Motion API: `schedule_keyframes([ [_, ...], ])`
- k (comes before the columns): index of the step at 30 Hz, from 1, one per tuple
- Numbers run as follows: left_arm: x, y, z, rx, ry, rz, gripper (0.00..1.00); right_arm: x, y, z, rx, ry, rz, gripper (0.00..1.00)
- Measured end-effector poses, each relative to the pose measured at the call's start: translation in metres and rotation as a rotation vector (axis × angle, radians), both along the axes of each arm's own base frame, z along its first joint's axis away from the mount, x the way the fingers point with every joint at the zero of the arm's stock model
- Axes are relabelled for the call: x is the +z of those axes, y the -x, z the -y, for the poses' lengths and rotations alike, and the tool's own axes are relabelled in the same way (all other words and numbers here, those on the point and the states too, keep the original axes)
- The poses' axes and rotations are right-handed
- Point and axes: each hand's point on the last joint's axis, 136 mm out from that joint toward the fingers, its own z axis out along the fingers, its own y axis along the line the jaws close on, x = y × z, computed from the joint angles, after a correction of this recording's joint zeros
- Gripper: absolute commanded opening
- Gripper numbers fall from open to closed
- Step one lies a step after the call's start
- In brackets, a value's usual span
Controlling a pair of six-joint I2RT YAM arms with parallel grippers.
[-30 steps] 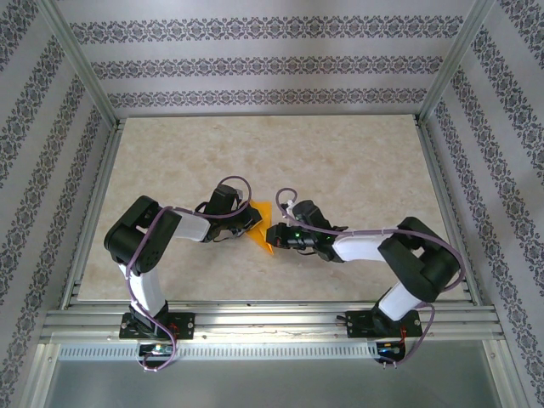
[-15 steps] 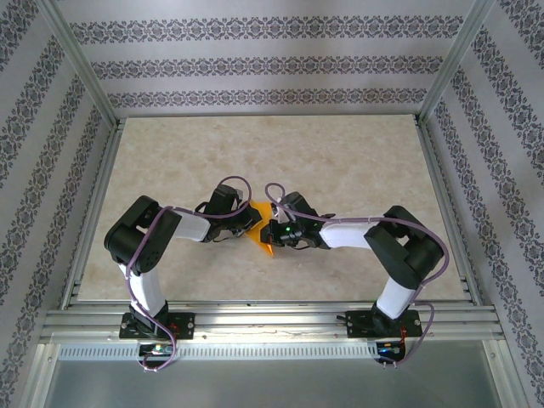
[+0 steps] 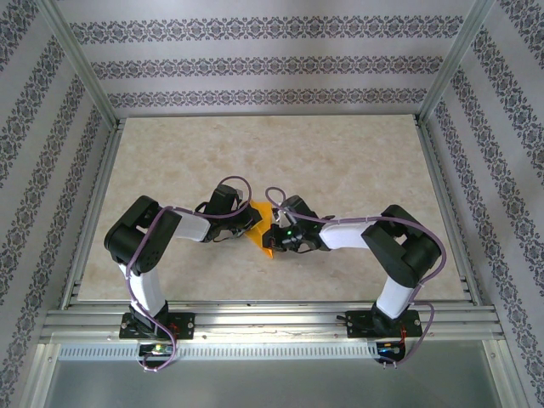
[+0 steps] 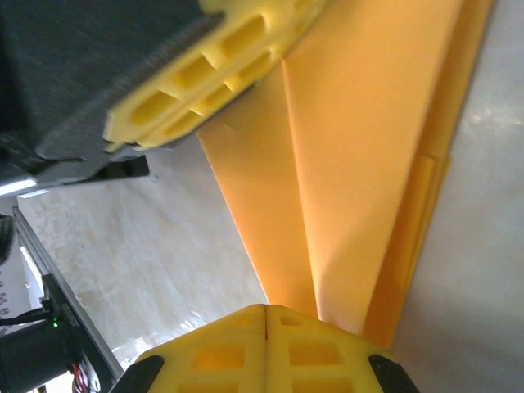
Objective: Fold a paper plane with a square sheet of paper (pick it up from the middle)
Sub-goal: Fourth fold the wing at the center of the table.
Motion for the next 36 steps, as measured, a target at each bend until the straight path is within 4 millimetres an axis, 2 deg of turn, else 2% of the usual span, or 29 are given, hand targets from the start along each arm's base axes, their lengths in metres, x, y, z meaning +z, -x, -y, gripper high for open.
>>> schedule_keyframes([
  [16, 0.0, 0.003, 0.003, -0.016, 0.011, -0.01, 0.06, -0.009, 0.011, 0.006, -0.002, -0.015, -0.024, 0.05],
  [36, -0.001, 0.009, 0.008, -0.036, 0.026, -0.015, 0.0, -0.01, 0.03, 0.012, 0.022, -0.038, -0.027, 0.07],
])
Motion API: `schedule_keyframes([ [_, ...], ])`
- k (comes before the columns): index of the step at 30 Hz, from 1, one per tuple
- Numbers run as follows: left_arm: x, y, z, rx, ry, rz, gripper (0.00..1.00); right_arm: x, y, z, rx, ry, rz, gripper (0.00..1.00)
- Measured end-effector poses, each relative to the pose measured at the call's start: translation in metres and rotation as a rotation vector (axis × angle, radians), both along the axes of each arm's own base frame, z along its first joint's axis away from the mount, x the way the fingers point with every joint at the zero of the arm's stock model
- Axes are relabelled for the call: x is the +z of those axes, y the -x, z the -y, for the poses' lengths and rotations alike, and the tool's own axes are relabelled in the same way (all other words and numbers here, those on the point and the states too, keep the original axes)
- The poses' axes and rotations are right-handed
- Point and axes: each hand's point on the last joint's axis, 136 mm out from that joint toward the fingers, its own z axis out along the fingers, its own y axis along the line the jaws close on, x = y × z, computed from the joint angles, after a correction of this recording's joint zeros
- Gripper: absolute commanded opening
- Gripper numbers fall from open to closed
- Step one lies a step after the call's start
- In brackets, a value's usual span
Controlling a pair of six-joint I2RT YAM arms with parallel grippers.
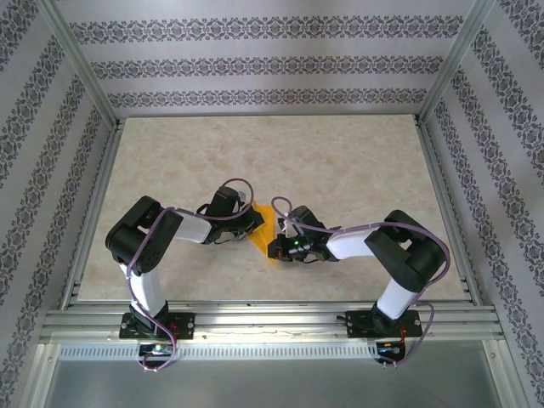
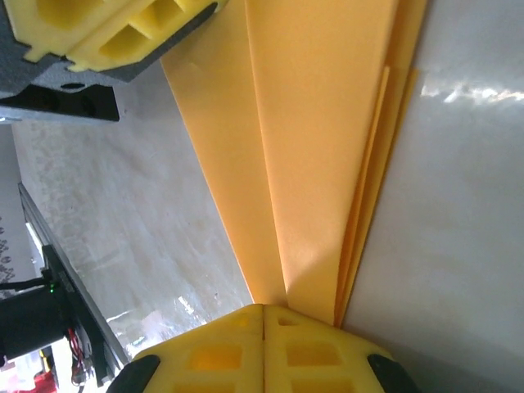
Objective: Fold a paper plane with a square sheet of paper (pick it up from the middle)
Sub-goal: Fourth fold the wing at the center of the table.
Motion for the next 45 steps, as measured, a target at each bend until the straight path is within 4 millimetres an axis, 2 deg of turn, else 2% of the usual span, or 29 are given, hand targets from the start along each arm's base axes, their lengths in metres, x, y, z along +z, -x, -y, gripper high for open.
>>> schedule_keyframes([
  [23, 0.0, 0.0, 0.0, 0.0, 0.001, 0.002, 0.0, 0.0, 0.033, 0.009, 0.051, 0.001, -0.042, 0.03],
  [27, 0.0, 0.0, 0.0, 0.0, 0.001, 0.002, 0.0, 0.018, 0.038, 0.01, 0.044, -0.03, -0.056, 0.02],
  [31, 0.0, 0.0, 0.0, 0.0, 0.001, 0.002, 0.0, 0.052, 0.026, 0.001, 0.029, -0.1, -0.018, 0.01],
  [34, 0.0, 0.0, 0.0, 0.0, 0.001, 0.002, 0.0, 0.061, 0.013, -0.003, 0.0, -0.12, -0.014, 0.0],
  [40, 0.0, 0.0, 0.0, -0.001, 0.001, 0.002, 0.0, 0.045, -0.015, -0.009, -0.078, -0.08, -0.078, 0.0],
  [45, 0.0, 0.0, 0.0, -0.001, 0.002, 0.004, 0.0, 0.029, -0.029, -0.017, -0.103, -0.055, -0.12, 0.0],
])
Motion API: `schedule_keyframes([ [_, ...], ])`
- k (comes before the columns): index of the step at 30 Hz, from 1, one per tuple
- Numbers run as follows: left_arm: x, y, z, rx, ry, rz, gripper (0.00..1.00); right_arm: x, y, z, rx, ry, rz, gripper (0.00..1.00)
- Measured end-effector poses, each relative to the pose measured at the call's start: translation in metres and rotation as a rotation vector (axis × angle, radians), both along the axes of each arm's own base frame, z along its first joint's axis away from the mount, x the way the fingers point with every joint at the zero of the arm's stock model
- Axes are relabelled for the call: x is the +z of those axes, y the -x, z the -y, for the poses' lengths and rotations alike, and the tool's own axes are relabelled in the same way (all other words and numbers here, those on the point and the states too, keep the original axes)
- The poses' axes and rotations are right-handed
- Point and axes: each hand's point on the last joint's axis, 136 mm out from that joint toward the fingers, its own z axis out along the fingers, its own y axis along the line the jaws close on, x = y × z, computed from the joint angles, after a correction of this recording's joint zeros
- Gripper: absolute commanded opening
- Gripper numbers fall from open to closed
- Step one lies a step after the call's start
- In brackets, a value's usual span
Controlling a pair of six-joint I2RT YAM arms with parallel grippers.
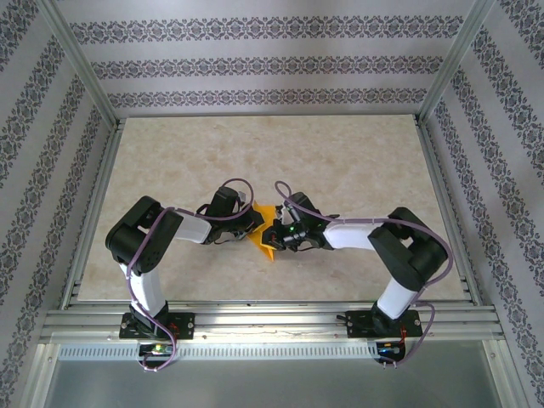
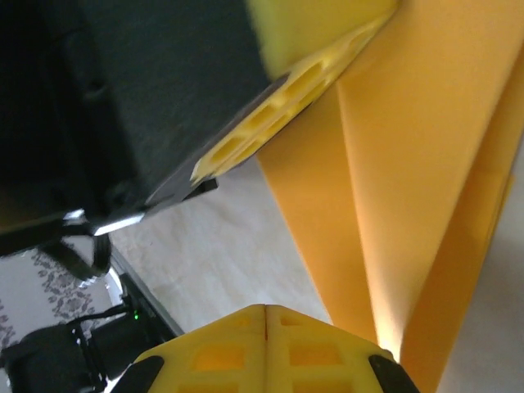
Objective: Fold a paper plane with a square sheet of paper (pick it up from the middle)
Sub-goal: Fourth fold the wing at the center of the table.
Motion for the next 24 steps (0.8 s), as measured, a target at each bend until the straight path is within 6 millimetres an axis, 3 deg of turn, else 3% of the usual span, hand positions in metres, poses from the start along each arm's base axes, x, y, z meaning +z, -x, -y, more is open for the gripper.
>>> schedule_keyframes([
  [9, 0.0, 0.0, 0.0, 0.0, 0.0, 0.0, 0.0, -0.03, 0.012, 0.013, -0.019, 0.057, -0.069, 0.0],
  [17, 0.0, 0.0, 0.0, 0.0, 0.001, 0.001, 0.0, -0.03, 0.014, 0.014, -0.021, 0.012, -0.046, 0.0],
  [24, 0.004, 0.002, 0.001, -0.008, 0.012, 0.01, 0.13, -0.03, 0.014, 0.017, 0.002, -0.002, -0.026, 0.0],
])
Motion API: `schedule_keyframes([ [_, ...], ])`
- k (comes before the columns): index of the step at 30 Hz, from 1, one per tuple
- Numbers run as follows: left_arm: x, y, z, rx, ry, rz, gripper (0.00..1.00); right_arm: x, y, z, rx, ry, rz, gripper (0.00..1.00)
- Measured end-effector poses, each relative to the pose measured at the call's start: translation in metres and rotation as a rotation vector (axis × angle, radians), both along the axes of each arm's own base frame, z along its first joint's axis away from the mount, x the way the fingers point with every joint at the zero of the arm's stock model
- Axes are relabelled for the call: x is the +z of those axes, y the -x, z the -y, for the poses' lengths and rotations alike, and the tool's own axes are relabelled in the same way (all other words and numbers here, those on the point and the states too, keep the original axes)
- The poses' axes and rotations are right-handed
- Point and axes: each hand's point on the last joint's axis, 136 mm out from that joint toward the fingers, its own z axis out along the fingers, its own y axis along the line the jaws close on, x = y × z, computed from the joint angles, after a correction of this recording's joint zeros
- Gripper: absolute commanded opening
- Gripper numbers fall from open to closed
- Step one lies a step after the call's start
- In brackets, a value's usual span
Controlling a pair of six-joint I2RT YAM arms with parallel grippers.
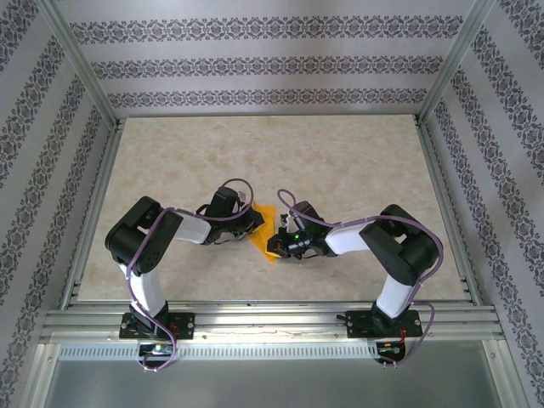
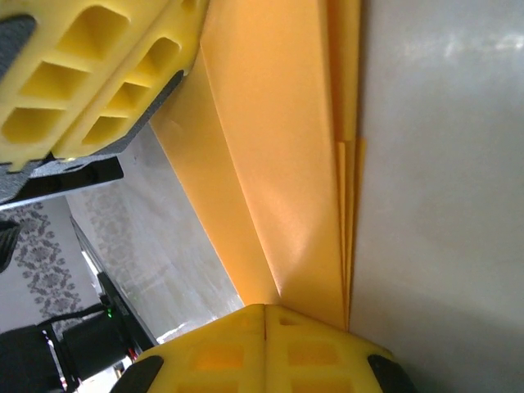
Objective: Fold a paper plane with a square sheet of paper (pick it up from the middle)
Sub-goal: Fourth fold the wing at the center of the table.
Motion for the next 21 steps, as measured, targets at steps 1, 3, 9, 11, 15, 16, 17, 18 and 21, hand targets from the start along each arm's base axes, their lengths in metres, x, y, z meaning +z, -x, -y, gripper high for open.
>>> schedule_keyframes([
  [1, 0.002, 0.002, 0.0, -0.002, 0.003, 0.005, 0.15, 0.0, 0.001, 0.001, 0.011, -0.003, 0.003, 0.0],
  [3, 0.009, 0.005, 0.0, -0.007, 0.01, 0.018, 0.18, 0.0, 0.002, 0.004, 0.029, -0.01, 0.007, 0.0],
  [9, 0.036, 0.016, 0.009, -0.049, 0.036, 0.085, 0.17, 0.0, 0.006, 0.009, 0.078, -0.029, 0.014, 0.0],
  [11, 0.041, 0.024, 0.011, -0.071, 0.031, 0.095, 0.16, 0.0, 0.007, 0.013, 0.089, -0.031, 0.011, 0.0],
  [15, 0.039, 0.041, 0.014, -0.116, -0.001, 0.083, 0.12, 0.001, 0.008, 0.018, 0.096, -0.029, 0.007, 0.0],
  [16, 0.036, 0.044, 0.015, -0.127, -0.011, 0.078, 0.12, 0.0, 0.008, 0.019, 0.096, -0.028, 0.004, 0.0],
  [17, 0.034, 0.047, 0.015, -0.138, -0.02, 0.073, 0.12, 0.001, 0.009, 0.019, 0.098, -0.029, 0.002, 0.0],
  [18, 0.032, 0.049, 0.015, -0.145, -0.028, 0.068, 0.12, 0.0, 0.009, 0.02, 0.099, -0.028, 0.001, 0.0],
  [21, 0.025, 0.052, 0.019, -0.175, -0.043, 0.052, 0.12, 0.0, 0.009, 0.02, 0.103, -0.026, 0.004, 0.0],
])
